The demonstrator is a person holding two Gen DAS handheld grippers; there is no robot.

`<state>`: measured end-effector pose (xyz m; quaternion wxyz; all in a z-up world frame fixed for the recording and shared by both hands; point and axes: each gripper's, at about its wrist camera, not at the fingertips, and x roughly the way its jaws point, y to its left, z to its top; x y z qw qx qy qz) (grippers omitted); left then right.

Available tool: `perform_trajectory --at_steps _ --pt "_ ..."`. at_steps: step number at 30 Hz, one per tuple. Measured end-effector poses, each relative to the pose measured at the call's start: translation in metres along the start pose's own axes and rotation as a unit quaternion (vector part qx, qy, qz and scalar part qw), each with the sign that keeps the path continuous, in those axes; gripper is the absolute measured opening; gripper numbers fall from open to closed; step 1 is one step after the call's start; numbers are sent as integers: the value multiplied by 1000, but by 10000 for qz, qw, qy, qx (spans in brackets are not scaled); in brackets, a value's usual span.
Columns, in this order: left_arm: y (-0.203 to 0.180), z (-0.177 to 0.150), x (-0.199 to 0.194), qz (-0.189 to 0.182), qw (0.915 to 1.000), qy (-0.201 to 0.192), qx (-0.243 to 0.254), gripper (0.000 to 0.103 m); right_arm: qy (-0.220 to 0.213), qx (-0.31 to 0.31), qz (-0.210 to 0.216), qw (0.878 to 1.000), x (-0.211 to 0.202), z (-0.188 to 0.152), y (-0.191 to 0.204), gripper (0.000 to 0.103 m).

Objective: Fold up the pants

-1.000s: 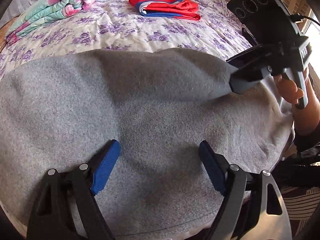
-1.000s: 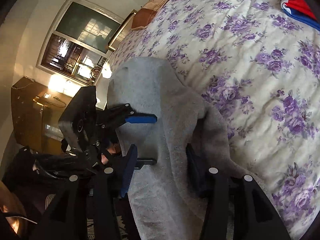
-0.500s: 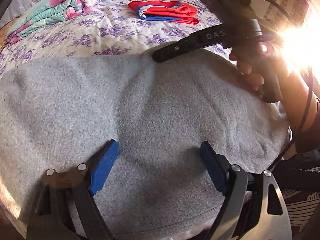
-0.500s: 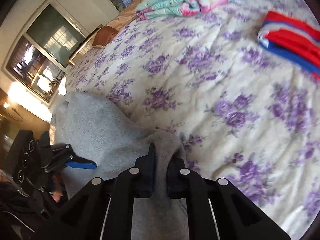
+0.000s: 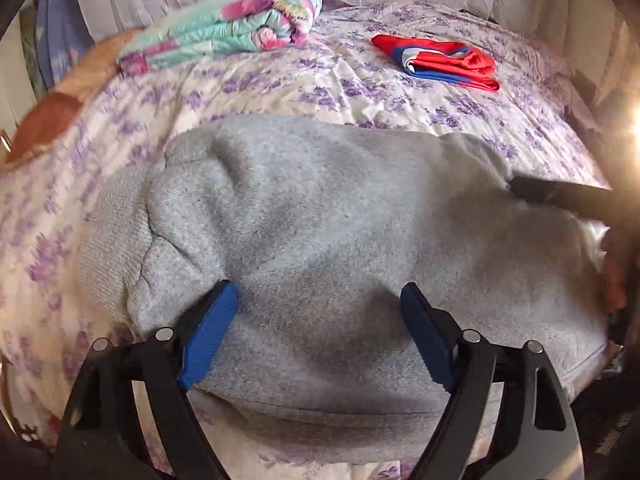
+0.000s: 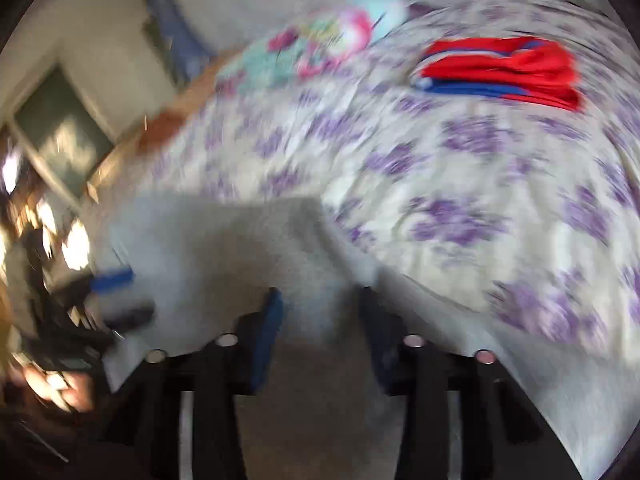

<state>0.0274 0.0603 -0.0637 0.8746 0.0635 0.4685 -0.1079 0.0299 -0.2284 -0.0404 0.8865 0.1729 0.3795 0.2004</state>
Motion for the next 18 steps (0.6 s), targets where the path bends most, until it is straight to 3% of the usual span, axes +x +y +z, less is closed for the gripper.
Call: perform_trajectory --at_steps 1,2,4,6,8,12,13,18 --pt "-3 2 -7 -130 9999 -81 -51 82 -476 -27 -52 9988 -31 -4 2 57" --pt "-2 4 -13 -432 9988 -152 -173 82 -1055 -42 -259 9941 -71 -10 2 84" --pt "-6 9 -31 -1051 9933 -336 -348 82 -2035 75 -672 9767 -140 -33 -4 100" --pt "-18 13 -47 -1246 9900 -613 -229 86 -2518 530 -1266 9580 -194 -61 -21 100" --pt "-35 17 -54 -1345 9877 -790 -69 91 -2557 1092 -1630 9466 -228 -92 -46 100" --pt "-63 25 -32 -1726 9838 -474 -63 91 -2313 2379 -2283 9153 -261 -151 -115 99" --pt "-69 25 -24 -1772 9835 -338 -102 91 -2244 2612 -2279 9107 -259 -157 -126 95" --pt "-75 21 -4 -1906 9809 35 -383 91 -1994 2935 -1800 9174 -226 -154 -166 88"
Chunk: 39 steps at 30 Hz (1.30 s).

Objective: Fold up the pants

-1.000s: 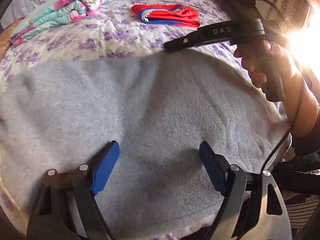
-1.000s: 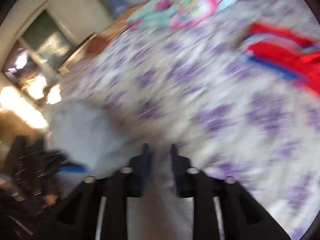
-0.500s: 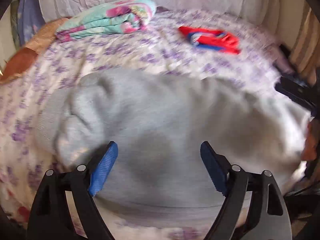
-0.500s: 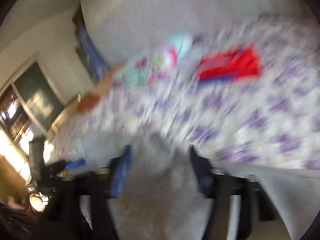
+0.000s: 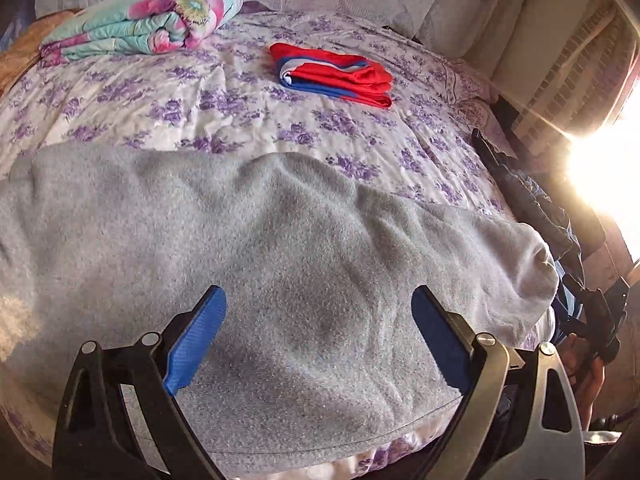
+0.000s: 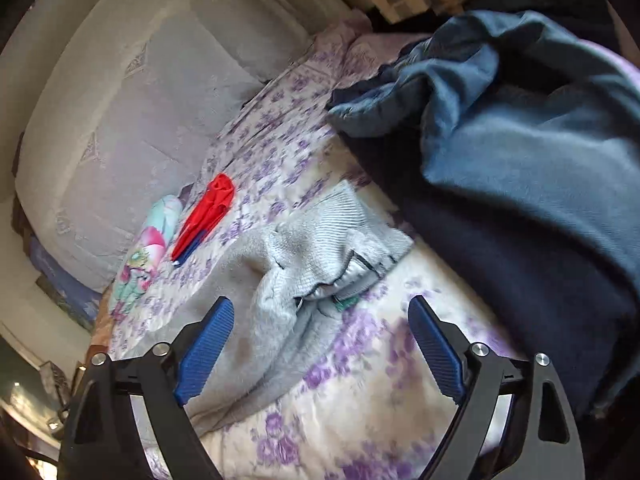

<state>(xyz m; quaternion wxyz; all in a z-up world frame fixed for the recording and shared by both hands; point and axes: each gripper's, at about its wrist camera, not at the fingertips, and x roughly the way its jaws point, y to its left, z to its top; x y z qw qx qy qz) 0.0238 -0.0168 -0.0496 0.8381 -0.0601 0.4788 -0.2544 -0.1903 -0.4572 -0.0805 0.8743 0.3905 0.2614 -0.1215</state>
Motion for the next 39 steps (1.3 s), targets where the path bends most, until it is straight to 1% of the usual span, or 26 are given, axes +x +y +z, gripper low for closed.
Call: perform_trajectory --at_steps 3,5,6,7,10,11,12,14,16,18,20,21,22,23,24,25,26,27,29,32,33,34,36,37,38,39 --pt "8 -5 3 111 9998 15 -164 91 -66 -27 -65 10000 25 6 0 81" --pt "12 -8 6 195 9996 68 -187 91 -141 41 226 9996 33 7 1 41" --pt "15 -10 7 239 9995 97 -186 91 -238 181 471 9984 32 7 -1 34" --pt "17 -12 9 277 9994 120 -175 91 -383 99 531 9978 26 7 2 27" --pt "18 -20 8 329 9994 110 -60 91 -923 -950 76 9912 -8 1 56 24" --pt "17 -21 7 359 9993 98 26 91 -1164 -1578 -61 9806 -20 -5 91 24" --pt "16 -23 6 387 9992 80 103 91 -1309 -2112 -158 9685 -29 -12 121 24" --pt "16 -25 2 390 9991 25 143 91 -1441 -3180 -70 9370 -35 -38 191 24" --pt "20 -25 -3 349 9993 -92 34 91 -1250 -4034 92 9064 -24 -73 248 23" --pt "28 -26 -13 373 9988 -265 -146 91 -871 -4983 61 8626 9 -127 295 22" --pt "38 -29 -27 432 9976 -463 -289 91 -430 -5781 -231 8145 55 -182 316 24" --pt "43 -32 -34 527 9965 -557 -335 91 -127 -6127 -368 7894 80 -209 317 30" --pt "49 -35 -42 624 9952 -646 -377 91 67 -6419 -453 7654 98 -234 314 47" --pt "54 -37 -47 660 9946 -686 -408 91 -235 -6608 -594 7479 99 -251 313 53" --pt "59 -40 -51 681 9942 -705 -435 91 -509 -6678 -536 7407 90 -260 312 54" --pt "64 -44 -56 627 9947 -695 -436 91 -416 -6614 -142 7487 79 -257 313 60" --pt "67 -46 -59 564 9951 -700 -412 91 -244 -6451 243 7633 68 -249 313 76" --pt "68 -49 -61 543 9953 -715 -367 91 -171 -6223 641 7800 54 -238 312 77" --pt "67 -51 -64 611 9950 -743 -262 91 -190 -5906 1063 7997 27 -214 312 77" --pt "64 -50 -65 653 9947 -771 -184 92 -174 -5572 1131 8224 13 -184 310 76" --pt "65 -49 -64 642 9947 -776 -197 92 -108 -5571 1040 8238 15 -175 310 75" --pt "66 -49 -63 628 9947 -780 -229 92 -83 -5636 926 8208 24 -169 310 69" --pt "66 -51 -63 605 9946 -787 -287 93 219 -5848 486 8094 43 -173 306 51" --pt "66 -51 -63 613 9946 -788 -289 93 635 -5882 306 8057 62 -174 298 22" --pt "67 -51 -63 607 9947 -787 -280 93 1000 -5929 190 7988 80 -178 293 17" --pt "67 -50 -63 595 9948 -783 -283 93 988 -6069 206 7883 82 -185 289 17"
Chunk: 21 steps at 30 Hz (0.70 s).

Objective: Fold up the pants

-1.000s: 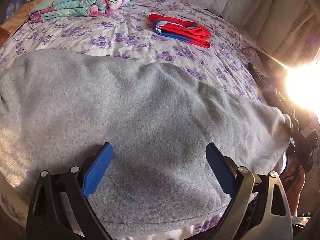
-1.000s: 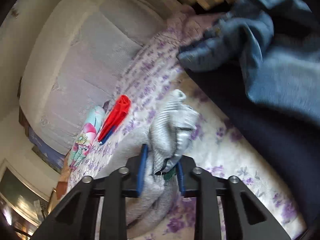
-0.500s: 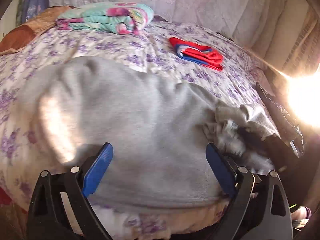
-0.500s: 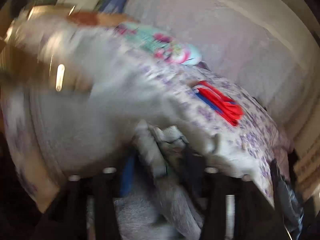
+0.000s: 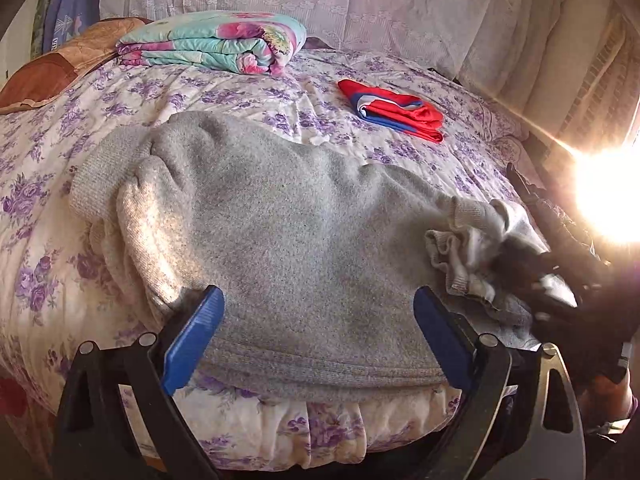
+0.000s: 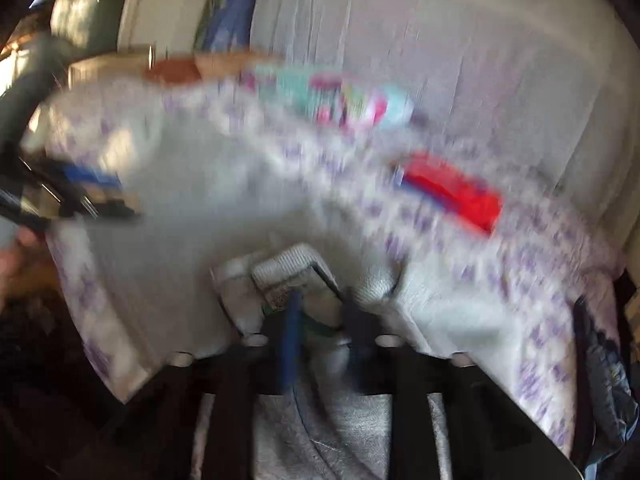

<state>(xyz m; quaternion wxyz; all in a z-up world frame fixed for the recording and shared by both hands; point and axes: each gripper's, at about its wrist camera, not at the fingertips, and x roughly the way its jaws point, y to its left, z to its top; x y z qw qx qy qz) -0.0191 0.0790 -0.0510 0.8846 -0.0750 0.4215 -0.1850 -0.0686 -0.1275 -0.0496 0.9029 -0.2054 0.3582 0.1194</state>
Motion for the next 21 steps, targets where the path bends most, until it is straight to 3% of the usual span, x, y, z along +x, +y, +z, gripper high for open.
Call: perform_trajectory --at_steps 2,3,4,5,7,9,10,12,13,17,19,21 --pt "0 0 0 3 10000 1 12 93 -180 -514 -249 9982 -7 1 12 23" --pt "0 0 0 2 10000 2 17 93 -252 -670 -291 9970 -11 2 13 33" --pt "1 0 1 -8 10000 8 8 93 -307 -662 -239 9970 -14 4 11 61" --pt "0 0 0 -11 10000 9 -17 93 -275 -620 -164 9976 -15 6 7 65" --pt "0 0 2 -1 10000 17 -35 93 -175 -650 71 9977 -14 7 5 65" --pt "0 0 1 2 10000 6 -35 93 113 -733 36 9972 -2 8 4 63" --pt "0 0 1 -3 10000 7 -39 93 278 -764 -91 9966 4 9 3 46" --pt "2 -1 0 -31 10000 8 -59 93 249 -491 32 9985 3 13 -4 34" --pt "2 -1 -3 -34 10000 3 -72 93 126 -288 -14 9995 -4 20 -10 15" --pt "8 0 -19 -39 9998 -109 -150 93 -497 -201 361 9979 -45 38 -15 15" --pt "12 1 -26 -29 9996 -156 -215 93 -373 -307 696 9964 -39 33 -7 15" --pt "19 0 -35 36 9993 -202 -316 93 81 -442 778 9960 -10 18 6 19"
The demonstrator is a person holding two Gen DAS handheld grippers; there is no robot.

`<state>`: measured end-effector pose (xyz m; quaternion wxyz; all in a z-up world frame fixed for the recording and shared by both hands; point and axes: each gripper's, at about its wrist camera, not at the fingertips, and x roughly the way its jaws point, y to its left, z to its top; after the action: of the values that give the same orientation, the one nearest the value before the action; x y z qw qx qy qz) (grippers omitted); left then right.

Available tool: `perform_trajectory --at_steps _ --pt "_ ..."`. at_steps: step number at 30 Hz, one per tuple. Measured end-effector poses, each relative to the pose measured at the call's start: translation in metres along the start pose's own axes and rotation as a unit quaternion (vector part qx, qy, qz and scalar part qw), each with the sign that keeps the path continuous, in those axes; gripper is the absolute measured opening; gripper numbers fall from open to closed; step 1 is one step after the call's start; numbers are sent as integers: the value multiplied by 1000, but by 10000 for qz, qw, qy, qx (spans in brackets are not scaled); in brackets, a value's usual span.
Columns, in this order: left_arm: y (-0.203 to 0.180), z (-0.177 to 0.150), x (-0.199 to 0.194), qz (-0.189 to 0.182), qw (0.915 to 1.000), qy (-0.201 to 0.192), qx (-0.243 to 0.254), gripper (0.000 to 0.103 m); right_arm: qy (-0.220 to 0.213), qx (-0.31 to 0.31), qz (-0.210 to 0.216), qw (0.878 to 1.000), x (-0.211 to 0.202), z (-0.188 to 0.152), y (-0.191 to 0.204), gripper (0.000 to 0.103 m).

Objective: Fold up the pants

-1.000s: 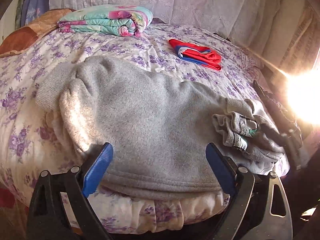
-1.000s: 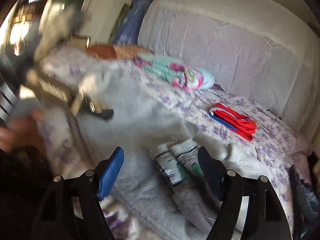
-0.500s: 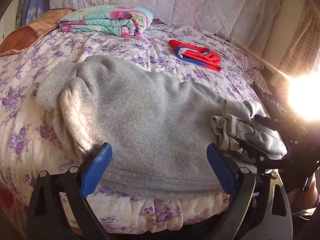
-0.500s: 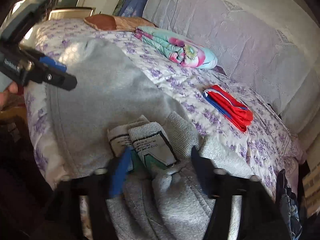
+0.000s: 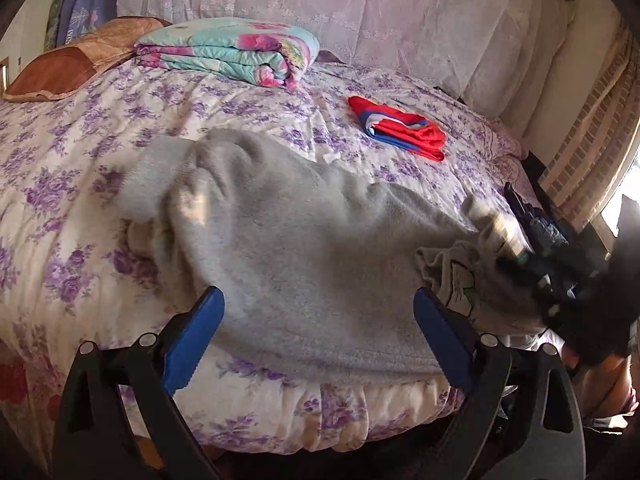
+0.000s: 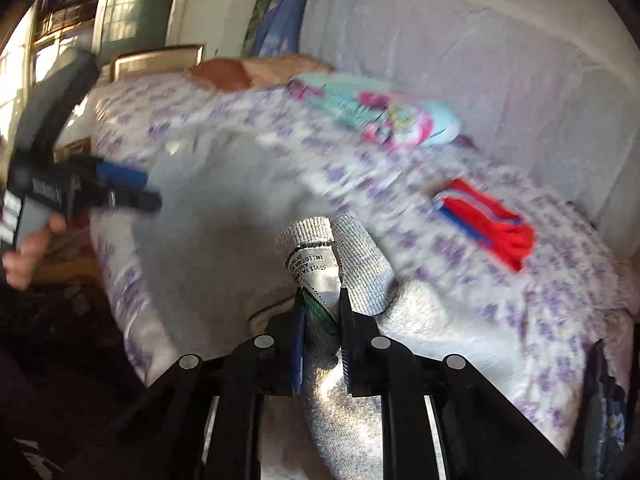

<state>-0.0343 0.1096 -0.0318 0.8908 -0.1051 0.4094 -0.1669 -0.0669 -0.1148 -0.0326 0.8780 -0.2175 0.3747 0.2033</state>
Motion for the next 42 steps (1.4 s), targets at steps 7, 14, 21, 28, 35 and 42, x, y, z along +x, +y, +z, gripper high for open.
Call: perform_trajectory --at_steps 7,14,21,28,35,42 --pt "75 -14 -19 117 9897 178 -1415 93 -1457 -109 -514 9879 -36 -18 34 81" --pt "97 -7 18 -597 9638 162 -2593 98 -2152 809 321 9727 -50 -32 46 99" --pt "89 19 54 -933 9528 326 -2872 98 -1949 1204 251 9731 -40 -43 36 99" --pt "96 16 55 -744 9494 122 -3048 69 -1981 1473 174 9689 -42 -53 33 98" --pt "50 29 26 -323 9795 -303 -1964 22 -2202 1883 -198 9569 -58 -67 14 90" --pt "-181 30 -20 406 9690 -951 2243 22 -3047 3353 -1019 8856 -129 -115 -75 89"
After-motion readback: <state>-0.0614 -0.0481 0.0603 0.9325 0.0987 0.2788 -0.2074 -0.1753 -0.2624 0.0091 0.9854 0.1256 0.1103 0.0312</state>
